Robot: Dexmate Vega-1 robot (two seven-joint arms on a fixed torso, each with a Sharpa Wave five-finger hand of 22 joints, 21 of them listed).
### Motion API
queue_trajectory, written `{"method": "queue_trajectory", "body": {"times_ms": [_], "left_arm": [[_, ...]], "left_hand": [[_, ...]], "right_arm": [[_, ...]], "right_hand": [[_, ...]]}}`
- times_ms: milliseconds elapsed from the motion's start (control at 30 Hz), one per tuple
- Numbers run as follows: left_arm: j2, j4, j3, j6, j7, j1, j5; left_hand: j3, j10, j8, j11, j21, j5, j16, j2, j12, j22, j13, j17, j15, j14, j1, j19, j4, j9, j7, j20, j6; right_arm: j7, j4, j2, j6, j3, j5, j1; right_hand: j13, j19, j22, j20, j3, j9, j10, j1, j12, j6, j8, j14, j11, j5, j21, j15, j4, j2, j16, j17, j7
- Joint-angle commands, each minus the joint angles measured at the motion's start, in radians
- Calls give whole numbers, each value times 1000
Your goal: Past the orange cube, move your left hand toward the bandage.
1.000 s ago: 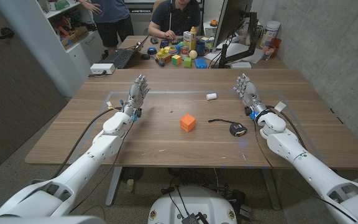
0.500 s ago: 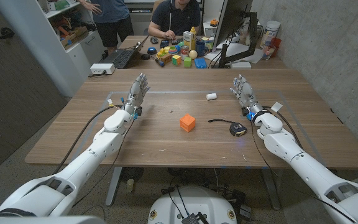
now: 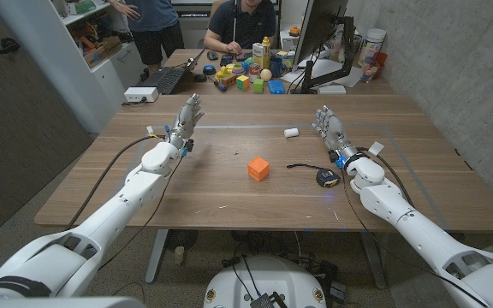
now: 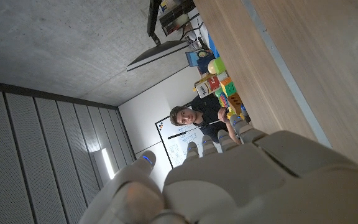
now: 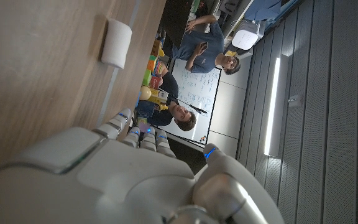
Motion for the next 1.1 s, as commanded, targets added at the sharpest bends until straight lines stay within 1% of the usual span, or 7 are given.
{"method": "queue_trajectory", "body": {"times_ms": [33, 133, 300, 433, 700, 800, 1100], "left_arm": [[80, -101, 50, 224, 54, -101, 110], [90, -104, 78, 288, 41, -149, 144], [87, -73, 132, 330, 7, -235, 214], [85, -62, 172, 353, -18, -293, 273], [93, -89, 237, 416, -48, -379, 392], [93, -101, 264, 449, -70, -414, 438], [55, -46, 339, 432, -134, -520, 552]], "left_hand": [[9, 21, 11, -8, 7, 10, 8, 131, 6, 0, 4, 1, -44, 12, 8, 19, -5, 2, -34, 24, 6], [11, 37, 18, -12, 9, 10, 8, 127, 7, -2, 3, -1, -50, 27, 11, 31, -8, 3, -64, 43, 36], [13, 42, 17, -25, 9, 10, 9, 119, 5, -5, 3, -2, -48, 44, 16, 40, -13, 3, -87, 54, 46], [12, 49, 15, -37, 8, 9, 9, 106, 5, -8, 3, -4, -48, 59, 24, 45, -23, 4, -90, 52, 52], [16, 79, 24, -63, 2, 8, 5, 63, 4, -19, 3, -8, -60, 98, 73, 76, -71, 9, -91, 66, 96], [31, 77, 25, -63, -17, 5, -13, 47, -7, -22, 4, -7, -61, 97, 133, 76, -121, 11, -92, 64, 124], [38, 68, 22, -76, -23, 4, -17, 45, -13, -22, 5, -7, -58, 101, 160, 79, -143, 11, -92, 67, 125]], "right_arm": [[28, 42, 14, 20, -16, -9, 11], [31, 44, 14, 18, -16, -7, 10], [32, 46, 14, 20, -15, -6, 8], [33, 46, 13, 20, -13, -3, 8], [32, 44, 13, 16, -12, -1, 7], [37, 48, 14, 19, -14, -2, 8], [44, 47, 16, 21, -16, 0, 6]], "right_hand": [[4, 0, 2, -92, 7, 5, -6, 2, 7, -10, 6, -10, 4, 3, 4, -33, -1, 129, 4, 3, 2], [4, 0, 2, -93, 7, 5, -6, 2, 7, -10, 6, -10, 2, 3, 4, -33, -1, 129, 4, 3, 1], [4, 0, 2, -92, 7, 5, -7, 2, 7, -9, 6, -10, 2, 3, 4, -33, -1, 129, 4, 3, 2], [4, 1, 2, -92, 7, 5, -7, 2, 7, -9, 6, -10, 2, 3, 4, -33, -1, 129, 4, 3, 2], [4, 1, 2, -92, 7, 5, -6, 2, 7, -9, 6, -10, 3, 3, 4, -33, -1, 129, 4, 3, 2], [4, 1, 2, -93, 7, 5, -6, 2, 7, -9, 6, -9, 4, 3, 4, -33, -1, 129, 4, 3, 3], [4, 2, 2, -92, 7, 5, -6, 3, 7, -8, 7, -9, 3, 3, 4, -33, -2, 129, 4, 3, 3]]}}
